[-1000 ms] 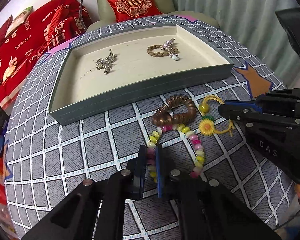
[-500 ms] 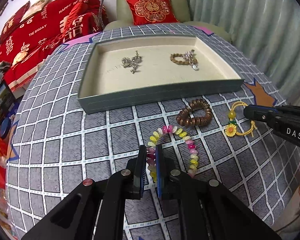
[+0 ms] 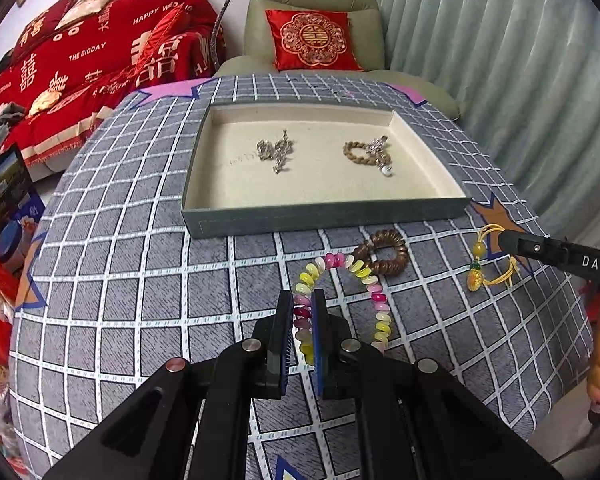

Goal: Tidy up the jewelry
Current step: 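Carry both bracelets with both tools into the tray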

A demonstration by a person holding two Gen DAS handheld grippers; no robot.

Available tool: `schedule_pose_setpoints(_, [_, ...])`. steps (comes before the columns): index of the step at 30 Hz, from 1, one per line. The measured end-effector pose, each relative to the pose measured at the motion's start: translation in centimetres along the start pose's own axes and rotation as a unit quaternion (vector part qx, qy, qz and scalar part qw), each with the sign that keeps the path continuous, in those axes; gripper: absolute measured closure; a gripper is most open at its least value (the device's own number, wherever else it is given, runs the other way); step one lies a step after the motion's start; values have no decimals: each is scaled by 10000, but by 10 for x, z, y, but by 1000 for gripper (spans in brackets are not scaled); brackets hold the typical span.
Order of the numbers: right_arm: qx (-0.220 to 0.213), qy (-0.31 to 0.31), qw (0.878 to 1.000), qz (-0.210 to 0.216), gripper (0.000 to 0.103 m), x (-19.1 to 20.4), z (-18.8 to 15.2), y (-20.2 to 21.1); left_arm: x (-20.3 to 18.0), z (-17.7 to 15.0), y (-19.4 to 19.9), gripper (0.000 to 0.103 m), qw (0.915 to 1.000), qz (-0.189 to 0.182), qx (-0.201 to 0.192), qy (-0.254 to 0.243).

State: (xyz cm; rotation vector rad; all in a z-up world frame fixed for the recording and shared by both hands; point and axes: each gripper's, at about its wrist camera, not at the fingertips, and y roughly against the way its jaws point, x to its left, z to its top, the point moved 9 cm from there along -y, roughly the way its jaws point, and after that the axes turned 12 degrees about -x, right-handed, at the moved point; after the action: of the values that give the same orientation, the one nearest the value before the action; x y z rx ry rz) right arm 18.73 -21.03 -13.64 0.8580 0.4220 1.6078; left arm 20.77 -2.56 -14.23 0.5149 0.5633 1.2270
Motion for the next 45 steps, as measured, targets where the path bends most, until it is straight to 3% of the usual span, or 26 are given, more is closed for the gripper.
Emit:
schedule_pose_setpoints(14, [-454, -30, 9987, 237, 98, 9, 54, 34, -2, 62, 21, 85, 9986, -1, -495, -190])
schedule_pose_setpoints(22, [-575, 139, 9976, 361, 98, 26, 96, 24, 9, 108, 16, 85, 9968, 167, -750, -208])
schedule_pose_setpoints(28, [-561, 339, 9970, 415, 98, 39, 122, 0, 22, 132, -17, 85, 9969, 292, -722, -71])
schedule_pose_setpoints(35, [-440, 225, 9970, 595, 98, 47, 143, -49, 33, 134, -71, 85, 9980, 429, -451, 95])
schedule_pose_setpoints(45, [-198, 8, 9982, 564, 98, 34, 135, -114, 41, 119, -128, 85, 9973, 719, -142, 22])
